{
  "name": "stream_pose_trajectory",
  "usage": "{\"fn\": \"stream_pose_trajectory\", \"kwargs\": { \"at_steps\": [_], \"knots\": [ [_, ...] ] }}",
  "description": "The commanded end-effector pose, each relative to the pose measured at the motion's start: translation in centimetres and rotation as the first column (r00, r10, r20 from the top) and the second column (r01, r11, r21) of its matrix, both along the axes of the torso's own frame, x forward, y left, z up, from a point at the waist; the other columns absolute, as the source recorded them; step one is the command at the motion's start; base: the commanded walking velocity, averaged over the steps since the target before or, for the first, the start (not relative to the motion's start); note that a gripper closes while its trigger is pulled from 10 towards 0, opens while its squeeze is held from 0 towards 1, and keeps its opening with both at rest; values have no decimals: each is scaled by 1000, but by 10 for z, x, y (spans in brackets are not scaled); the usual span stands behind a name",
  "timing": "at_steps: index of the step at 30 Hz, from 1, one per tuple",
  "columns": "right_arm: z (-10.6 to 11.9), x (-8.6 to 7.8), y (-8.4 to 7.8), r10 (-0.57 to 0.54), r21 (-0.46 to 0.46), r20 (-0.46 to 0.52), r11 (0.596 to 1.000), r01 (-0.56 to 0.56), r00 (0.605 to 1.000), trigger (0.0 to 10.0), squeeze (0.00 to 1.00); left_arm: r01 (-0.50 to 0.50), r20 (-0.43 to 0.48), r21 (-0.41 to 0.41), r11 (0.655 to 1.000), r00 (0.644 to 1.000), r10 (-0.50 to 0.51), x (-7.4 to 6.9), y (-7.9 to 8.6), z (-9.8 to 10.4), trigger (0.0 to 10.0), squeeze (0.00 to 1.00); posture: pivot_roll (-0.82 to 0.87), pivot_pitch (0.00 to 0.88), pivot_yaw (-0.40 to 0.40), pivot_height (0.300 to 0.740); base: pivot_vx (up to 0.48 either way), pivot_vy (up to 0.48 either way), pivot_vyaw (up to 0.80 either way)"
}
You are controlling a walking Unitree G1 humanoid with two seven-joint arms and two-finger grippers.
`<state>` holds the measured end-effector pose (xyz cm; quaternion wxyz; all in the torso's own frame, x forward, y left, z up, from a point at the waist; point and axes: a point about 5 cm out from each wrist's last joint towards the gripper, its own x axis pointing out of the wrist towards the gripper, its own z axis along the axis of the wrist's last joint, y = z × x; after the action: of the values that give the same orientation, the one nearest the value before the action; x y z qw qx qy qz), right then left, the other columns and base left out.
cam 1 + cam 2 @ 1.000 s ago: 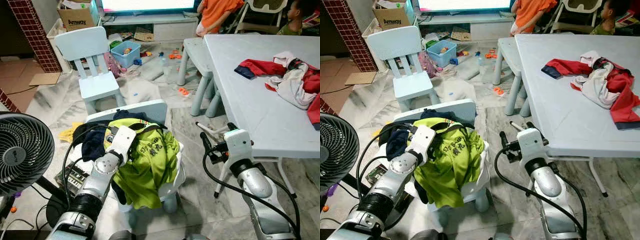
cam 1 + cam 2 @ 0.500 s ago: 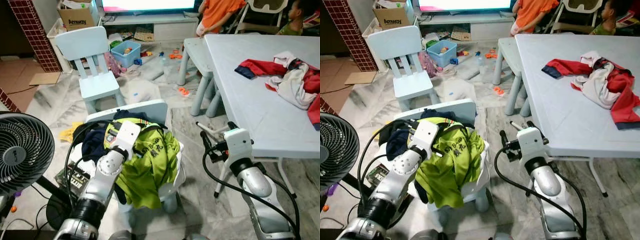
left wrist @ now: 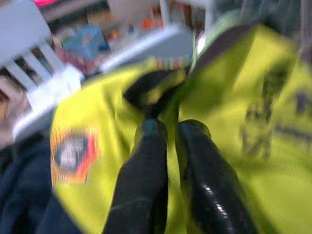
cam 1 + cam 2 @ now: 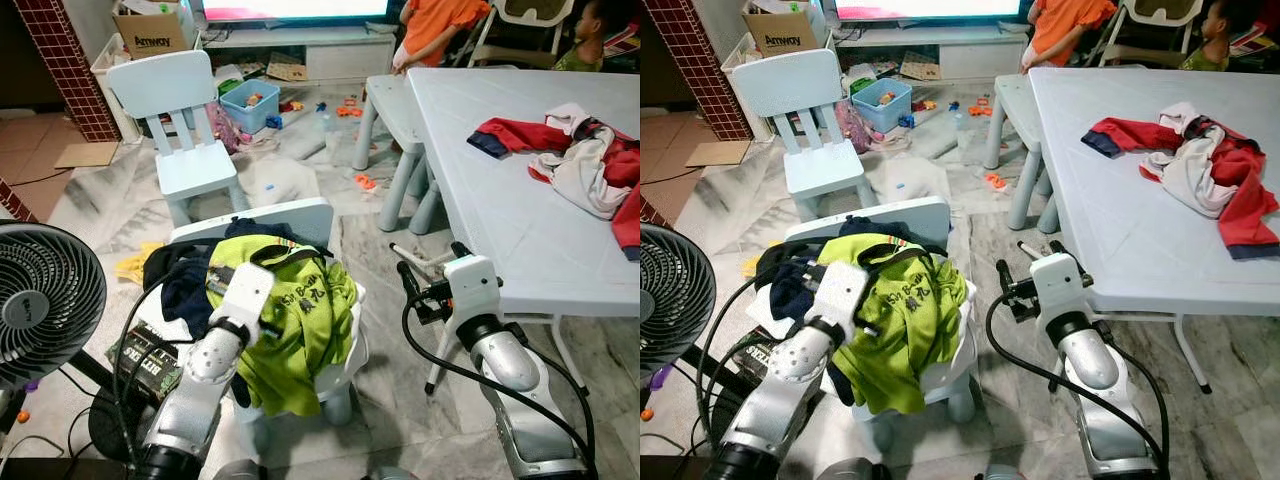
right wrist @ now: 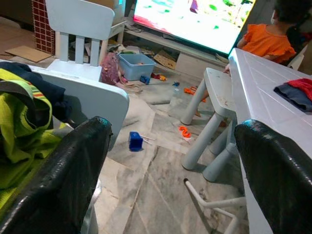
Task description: Hang hanger
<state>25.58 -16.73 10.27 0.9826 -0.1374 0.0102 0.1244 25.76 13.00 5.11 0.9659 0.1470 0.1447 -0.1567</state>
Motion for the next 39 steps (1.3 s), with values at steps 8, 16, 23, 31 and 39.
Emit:
{"fn": "stream_pose_trajectory", "kwargs": {
  "at_steps": [8, 16, 23, 31, 39],
  "knots": [
    [-1, 4, 3, 13, -4, 2, 1000, -13, 1000, 10000, 0, 133, -70, 103, 986, 990, -126, -7, -5, -10, 10000, 1000, -35, 0, -24, 740, 0, 0, 0],
    [0, 4, 3, 16, -11, 10, 1000, -16, 1000, 10000, 0, 226, 34, -23, 974, 974, -225, 9, -45, 9, 10000, 1000, -52, 0, -22, 740, 0, 0, 0],
    [1, 4, 4, 17, -17, 13, 1000, -17, 1000, 10000, 0, 152, 12, -87, 985, 988, -152, 25, -56, 14, 10000, 1000, -58, 0, -18, 740, 0, 0, 0],
    [1, 4, 4, 15, -20, 15, 1000, -15, 1000, 10000, 0, 0, -79, -103, 995, 997, -8, 31, -34, 3, 10000, 1000, -62, 0, -12, 740, 0, 0, 0],
    [-1, 4, 6, 19, -17, 13, 1000, -19, 1000, 10000, 0, -22, -138, -73, 997, 990, 12, 34, -22, -7, 10000, 1000, -55, 0, -11, 740, 0, 0, 0]
  ]
}}
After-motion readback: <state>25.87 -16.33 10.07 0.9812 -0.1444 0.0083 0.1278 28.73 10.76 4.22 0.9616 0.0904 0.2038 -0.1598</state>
